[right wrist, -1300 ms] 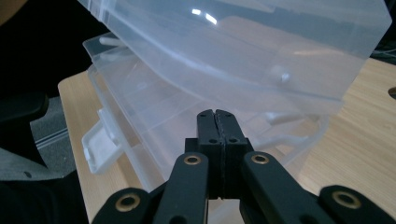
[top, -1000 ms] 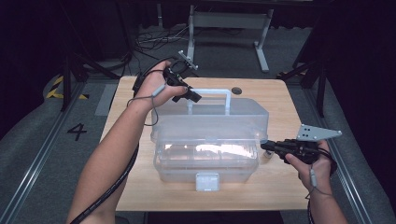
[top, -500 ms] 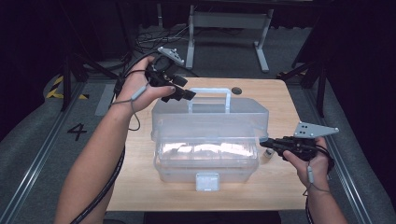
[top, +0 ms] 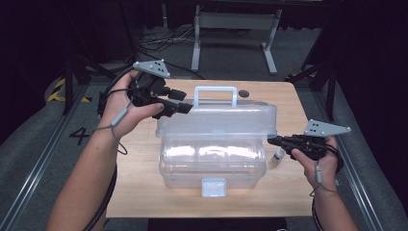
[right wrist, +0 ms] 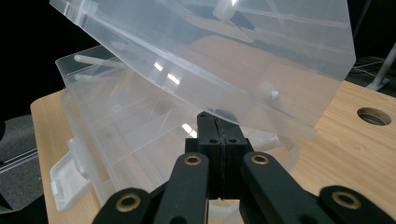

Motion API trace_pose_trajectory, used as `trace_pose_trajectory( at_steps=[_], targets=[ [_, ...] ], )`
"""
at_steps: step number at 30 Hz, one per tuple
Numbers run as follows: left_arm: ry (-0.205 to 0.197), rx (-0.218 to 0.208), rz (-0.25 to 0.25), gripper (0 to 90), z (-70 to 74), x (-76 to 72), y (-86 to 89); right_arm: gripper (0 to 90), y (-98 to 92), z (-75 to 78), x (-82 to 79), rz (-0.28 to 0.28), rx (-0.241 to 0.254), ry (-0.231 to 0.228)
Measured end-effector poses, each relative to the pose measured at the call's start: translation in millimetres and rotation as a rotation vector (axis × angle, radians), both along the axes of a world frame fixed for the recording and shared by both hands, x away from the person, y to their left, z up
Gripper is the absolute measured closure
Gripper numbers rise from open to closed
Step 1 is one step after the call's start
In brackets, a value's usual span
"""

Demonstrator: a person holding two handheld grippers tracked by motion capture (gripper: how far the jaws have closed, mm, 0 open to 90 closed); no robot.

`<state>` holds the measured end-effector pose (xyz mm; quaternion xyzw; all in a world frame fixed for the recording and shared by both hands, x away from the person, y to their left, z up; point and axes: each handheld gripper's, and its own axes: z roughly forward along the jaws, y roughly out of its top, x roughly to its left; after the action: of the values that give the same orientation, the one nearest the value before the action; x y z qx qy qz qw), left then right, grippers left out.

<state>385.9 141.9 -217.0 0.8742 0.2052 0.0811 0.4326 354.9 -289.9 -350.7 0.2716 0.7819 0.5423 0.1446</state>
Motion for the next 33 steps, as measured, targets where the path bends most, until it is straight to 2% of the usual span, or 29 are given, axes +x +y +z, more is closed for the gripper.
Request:
trace_pose_trajectory(
  at_steps=[8, 11, 15, 17, 21, 24, 25, 29, 33],
  targets=[
    [0.011, -0.027, -0.021, 54.7, -15.9, -18.4, 4.4, 90.0, 1.7, 3.7, 2.9, -0.022, 0.015, -0.014],
    [0.043, -0.09, -0.044, 57.0, -24.0, -26.1, 5.4, 90.0, 2.3, 4.5, 3.4, -0.031, 0.02, -0.015],
    [0.033, -0.107, -0.05, 60.7, -37.7, -39.0, 6.9, 90.0, 2.9, 6.1, 4.4, -0.04, 0.027, -0.015],
    [0.025, -0.105, -0.042, 62.5, -45.0, -43.3, 9.2, 90.0, 3.9, 7.4, 5.1, -0.046, 0.033, -0.018],
    [0.027, -0.128, -0.023, 66.9, -55.9, -47.8, 14.2, 90.0, 4.8, 8.6, 6.1, -0.055, 0.038, -0.022],
    [0.01, -0.153, 0.011, 70.6, -69.5, -52.4, 21.0, 90.0, 5.1, 9.8, 7.3, -0.063, 0.044, -0.025],
    [0.01, -0.153, 0.011, 71.3, -69.5, -52.4, 21.0, 90.0, 5.1, 9.8, 7.3, -0.063, 0.044, -0.025],
    [-0.032, -0.157, 0.072, 73.3, -82.2, -55.1, 23.6, 90.0, 5.4, 10.7, 8.8, -0.069, 0.053, -0.028],
    [-0.045, -0.174, 0.119, 75.6, -93.8, -52.0, 25.6, 90.0, 5.3, 12.0, 9.2, -0.07, 0.065, -0.033]
  ],
)
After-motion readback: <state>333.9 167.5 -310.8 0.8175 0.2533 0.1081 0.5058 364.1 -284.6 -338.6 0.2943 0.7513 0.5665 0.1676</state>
